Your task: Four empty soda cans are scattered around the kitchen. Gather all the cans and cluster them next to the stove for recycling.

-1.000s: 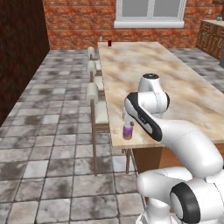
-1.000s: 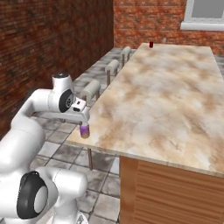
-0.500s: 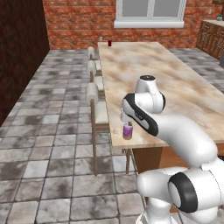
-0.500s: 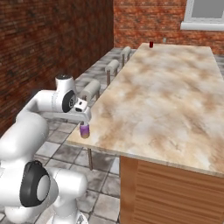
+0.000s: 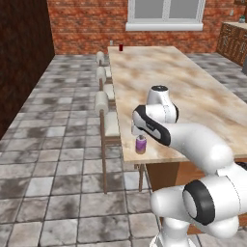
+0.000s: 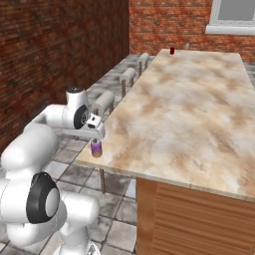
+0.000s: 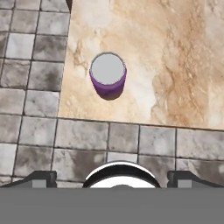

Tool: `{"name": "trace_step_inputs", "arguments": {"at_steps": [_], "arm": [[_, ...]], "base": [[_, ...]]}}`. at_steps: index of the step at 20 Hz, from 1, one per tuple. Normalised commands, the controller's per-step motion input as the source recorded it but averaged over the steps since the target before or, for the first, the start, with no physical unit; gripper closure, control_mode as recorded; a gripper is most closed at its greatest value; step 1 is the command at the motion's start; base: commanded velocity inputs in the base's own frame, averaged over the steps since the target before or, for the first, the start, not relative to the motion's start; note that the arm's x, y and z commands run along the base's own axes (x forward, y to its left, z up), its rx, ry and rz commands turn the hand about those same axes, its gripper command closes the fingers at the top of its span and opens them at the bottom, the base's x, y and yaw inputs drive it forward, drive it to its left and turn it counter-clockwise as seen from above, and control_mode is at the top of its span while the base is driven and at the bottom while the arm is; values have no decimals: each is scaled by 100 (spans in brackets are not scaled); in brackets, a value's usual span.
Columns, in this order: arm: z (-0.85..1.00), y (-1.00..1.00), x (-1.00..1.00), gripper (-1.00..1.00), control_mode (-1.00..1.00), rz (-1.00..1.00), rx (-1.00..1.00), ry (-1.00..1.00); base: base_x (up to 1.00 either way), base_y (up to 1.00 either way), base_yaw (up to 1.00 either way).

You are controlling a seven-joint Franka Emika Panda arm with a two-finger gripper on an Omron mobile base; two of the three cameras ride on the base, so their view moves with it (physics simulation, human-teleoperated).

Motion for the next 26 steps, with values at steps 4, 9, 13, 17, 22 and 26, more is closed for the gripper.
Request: {"name": "trace_step_inputs", "arguments": {"at_steps": [4, 9, 13, 17, 22, 26], "arm": [[-16, 3, 18, -100, -100, 0, 0, 0], [-14, 0, 19, -100, -100, 0, 0, 0], [-15, 0, 19, -100, -100, 0, 0, 0], [-16, 0, 21, -100, -100, 0, 0, 0], [-13, 0, 22, -100, -100, 0, 0, 0], [-15, 1, 22, -100, -100, 0, 0, 0]], "base": [[0, 0, 0], [0, 0, 0], [0, 0, 0], [0, 0, 0], [0, 0, 0], [0, 0, 0]]}}
